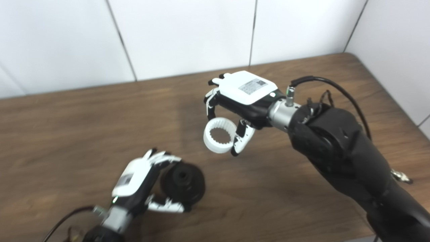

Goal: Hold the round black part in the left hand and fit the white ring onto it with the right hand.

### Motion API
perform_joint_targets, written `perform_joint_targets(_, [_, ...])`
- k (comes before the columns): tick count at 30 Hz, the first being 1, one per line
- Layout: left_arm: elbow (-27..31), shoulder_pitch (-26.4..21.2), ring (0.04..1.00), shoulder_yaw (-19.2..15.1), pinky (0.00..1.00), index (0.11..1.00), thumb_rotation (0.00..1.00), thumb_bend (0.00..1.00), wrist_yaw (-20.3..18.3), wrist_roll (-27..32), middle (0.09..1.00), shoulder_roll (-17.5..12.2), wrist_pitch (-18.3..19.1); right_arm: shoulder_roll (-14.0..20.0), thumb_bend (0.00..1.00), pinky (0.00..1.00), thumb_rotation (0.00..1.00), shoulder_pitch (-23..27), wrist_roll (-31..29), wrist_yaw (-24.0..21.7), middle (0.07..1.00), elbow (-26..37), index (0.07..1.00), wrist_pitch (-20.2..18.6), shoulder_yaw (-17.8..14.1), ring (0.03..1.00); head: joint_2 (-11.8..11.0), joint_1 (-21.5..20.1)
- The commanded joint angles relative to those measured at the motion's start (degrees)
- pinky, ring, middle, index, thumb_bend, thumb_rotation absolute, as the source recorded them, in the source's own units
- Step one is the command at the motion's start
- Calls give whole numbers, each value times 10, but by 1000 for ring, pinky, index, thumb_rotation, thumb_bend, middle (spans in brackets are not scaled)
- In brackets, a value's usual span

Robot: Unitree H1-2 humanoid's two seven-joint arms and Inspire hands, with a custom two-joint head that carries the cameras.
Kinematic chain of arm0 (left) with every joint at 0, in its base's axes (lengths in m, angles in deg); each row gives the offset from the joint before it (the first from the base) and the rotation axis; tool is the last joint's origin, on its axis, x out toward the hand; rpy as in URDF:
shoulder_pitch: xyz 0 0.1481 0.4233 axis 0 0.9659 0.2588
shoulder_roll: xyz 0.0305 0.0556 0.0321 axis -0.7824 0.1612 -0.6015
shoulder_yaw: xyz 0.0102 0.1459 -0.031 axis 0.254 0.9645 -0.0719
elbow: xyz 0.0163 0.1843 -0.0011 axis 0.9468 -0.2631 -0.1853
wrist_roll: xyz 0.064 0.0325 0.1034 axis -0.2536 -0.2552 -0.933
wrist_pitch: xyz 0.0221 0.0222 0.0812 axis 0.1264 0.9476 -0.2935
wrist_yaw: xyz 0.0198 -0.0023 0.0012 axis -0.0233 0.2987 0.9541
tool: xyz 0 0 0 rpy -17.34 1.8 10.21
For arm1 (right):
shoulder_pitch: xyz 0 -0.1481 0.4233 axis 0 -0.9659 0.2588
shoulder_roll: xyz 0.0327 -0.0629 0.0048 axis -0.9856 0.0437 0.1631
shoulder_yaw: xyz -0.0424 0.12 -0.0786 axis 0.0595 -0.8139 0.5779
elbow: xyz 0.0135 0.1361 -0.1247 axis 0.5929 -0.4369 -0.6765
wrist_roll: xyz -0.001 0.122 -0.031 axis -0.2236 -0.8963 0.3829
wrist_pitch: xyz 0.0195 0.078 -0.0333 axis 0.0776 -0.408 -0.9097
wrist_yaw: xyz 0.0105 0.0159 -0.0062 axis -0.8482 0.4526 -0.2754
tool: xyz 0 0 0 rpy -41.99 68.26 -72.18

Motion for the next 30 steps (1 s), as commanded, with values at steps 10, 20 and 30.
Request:
perform_joint_targets(10, [-4, -25, 859, 22, 972, 482, 55, 524, 10, -58, 776, 9, 2, -58, 521, 1000, 148, -32, 3, -14, 827, 36, 483, 40, 0, 979, 19, 33])
perform_joint_targets(20, [5, -30, 867, 25, 982, 482, 55, 523, -11, -66, 775, 16, 16, -89, 523, 1000, 146, -73, 18, -1, 821, 20, 483, 74, 1, 963, 28, 33])
perform_joint_targets(30, [11, -30, 872, 27, 988, 482, 57, 523, -21, -68, 774, 16, 21, -116, 525, 1000, 142, -94, 36, 17, 828, -20, 484, 104, 1, 964, 31, 28])
